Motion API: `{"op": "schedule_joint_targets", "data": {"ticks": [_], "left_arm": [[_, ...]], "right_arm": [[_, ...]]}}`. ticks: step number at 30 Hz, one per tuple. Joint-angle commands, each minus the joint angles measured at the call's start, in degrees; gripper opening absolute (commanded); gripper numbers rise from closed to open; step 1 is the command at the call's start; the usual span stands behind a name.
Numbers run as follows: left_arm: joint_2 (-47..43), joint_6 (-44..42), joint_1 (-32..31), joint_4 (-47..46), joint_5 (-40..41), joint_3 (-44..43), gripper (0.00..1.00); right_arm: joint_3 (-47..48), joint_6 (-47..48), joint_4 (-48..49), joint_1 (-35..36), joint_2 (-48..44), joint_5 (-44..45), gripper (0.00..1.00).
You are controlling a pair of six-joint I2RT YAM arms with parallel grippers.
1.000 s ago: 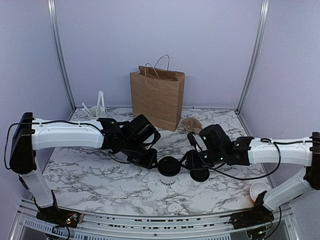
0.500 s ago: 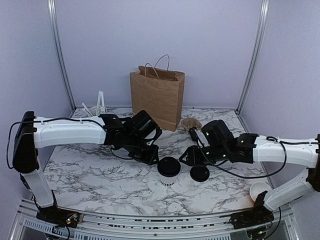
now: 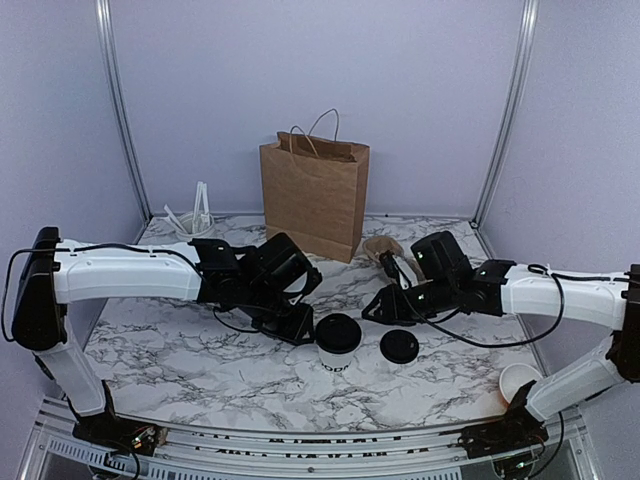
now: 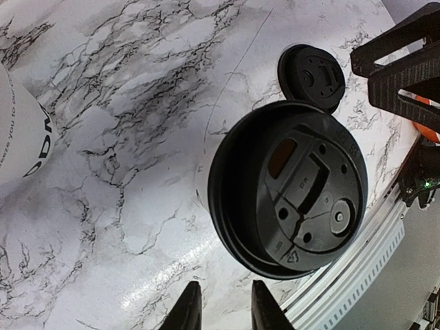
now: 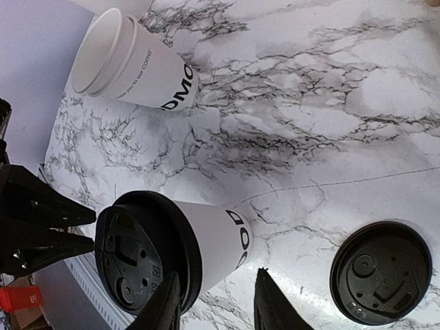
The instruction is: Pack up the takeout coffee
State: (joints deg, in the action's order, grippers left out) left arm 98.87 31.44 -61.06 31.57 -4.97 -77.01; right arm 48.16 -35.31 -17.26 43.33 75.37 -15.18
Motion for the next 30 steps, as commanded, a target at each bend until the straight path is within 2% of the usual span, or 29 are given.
{"op": "schedule_joint_targets", "data": {"ticks": [1,21,30], "left_arm": [[-1.5,1.6,-0.8,-1.7,-1.6,1.1,0.26],[1.1,1.4,-0.9,-2.7,-1.2,0.3,0.25],[1.9,0.3,1.1,-2.7,-0.6,0.1,0.25]], "right_arm": [[0.8,2.4,1.9,-0.2,1.7,-3.8,0.35],[-1.3,0.4,3.9,2.3,2.6,-3.6,0.34],[-2.8,-2.1,4.2,4.3,1.2,-1.6,0.34]]}}
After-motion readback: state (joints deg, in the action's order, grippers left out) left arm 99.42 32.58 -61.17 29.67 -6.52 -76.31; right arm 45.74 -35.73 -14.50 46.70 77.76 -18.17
